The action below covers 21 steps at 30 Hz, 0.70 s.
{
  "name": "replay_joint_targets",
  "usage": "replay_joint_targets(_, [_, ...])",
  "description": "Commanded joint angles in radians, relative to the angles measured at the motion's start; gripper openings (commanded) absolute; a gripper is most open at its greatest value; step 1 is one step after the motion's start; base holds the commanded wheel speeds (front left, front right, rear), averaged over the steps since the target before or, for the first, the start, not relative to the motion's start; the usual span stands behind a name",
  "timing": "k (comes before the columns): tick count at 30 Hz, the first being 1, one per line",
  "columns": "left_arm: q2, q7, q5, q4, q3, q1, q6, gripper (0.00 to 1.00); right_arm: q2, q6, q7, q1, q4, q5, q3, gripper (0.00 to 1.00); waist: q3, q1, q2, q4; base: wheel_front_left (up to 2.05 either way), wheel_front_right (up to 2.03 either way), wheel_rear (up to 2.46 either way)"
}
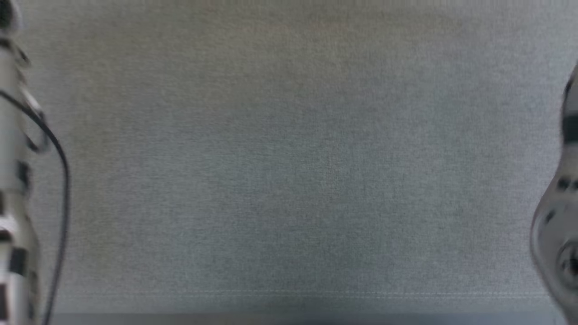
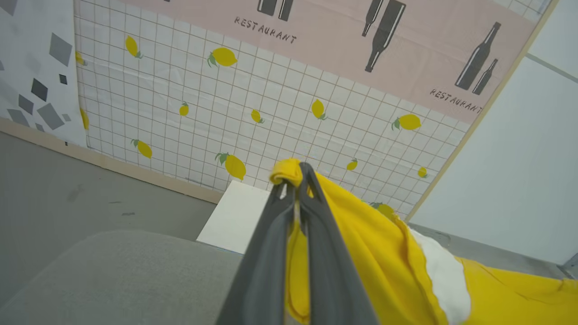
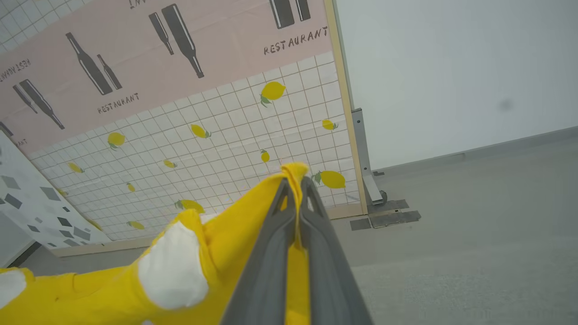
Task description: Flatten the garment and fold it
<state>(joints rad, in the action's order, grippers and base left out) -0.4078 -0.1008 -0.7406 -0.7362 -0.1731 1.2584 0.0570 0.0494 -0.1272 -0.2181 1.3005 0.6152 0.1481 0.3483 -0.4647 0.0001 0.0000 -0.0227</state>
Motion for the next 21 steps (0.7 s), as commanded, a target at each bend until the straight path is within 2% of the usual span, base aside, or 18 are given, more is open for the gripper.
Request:
replay_joint_targets(1, [0.018,-0.018,-0.030,-0.004,0.005,-0.062,0.014,0.00,0.001,-0.003,0.008,-0.074,-0.023,0.027,-0.013,0.00,0.080,-0.0001,0.0000,0.033,0.00,0.00,0.00])
replay_joint_targets(5, [0.065,-0.038,-0.076,0.001,-0.004,-0.271,0.043,0.00,0.001,-0.003,-0.019,-0.325,-0.109,0.101,-0.069,0.00,0.178,-0.0001,0.0000,0.046,0.00,0.00,0.00])
replay_joint_targets(11, [0.117,-0.035,-0.147,0.041,-0.007,-0.620,0.052,0.00,0.001,-0.003,-0.082,-0.722,-0.255,0.187,-0.129,0.00,0.296,-0.0001,0.0000,0.036,0.00,0.00,0.00])
replay_joint_targets(17, [0.147,-0.003,-0.203,0.094,0.000,-0.887,0.025,0.00,0.001,-0.003,-0.126,-1.022,-0.341,0.187,-0.118,0.00,0.373,-0.0001,0.0000,0.026,0.00,0.00,0.00])
replay_joint_targets(21, [0.139,0.023,-0.243,0.146,0.032,-1.016,-0.024,0.00,0.001,-0.003,-0.142,-1.144,-0.393,0.170,-0.094,0.00,0.404,-0.0001,0.0000,0.020,0.00,0.00,0.00])
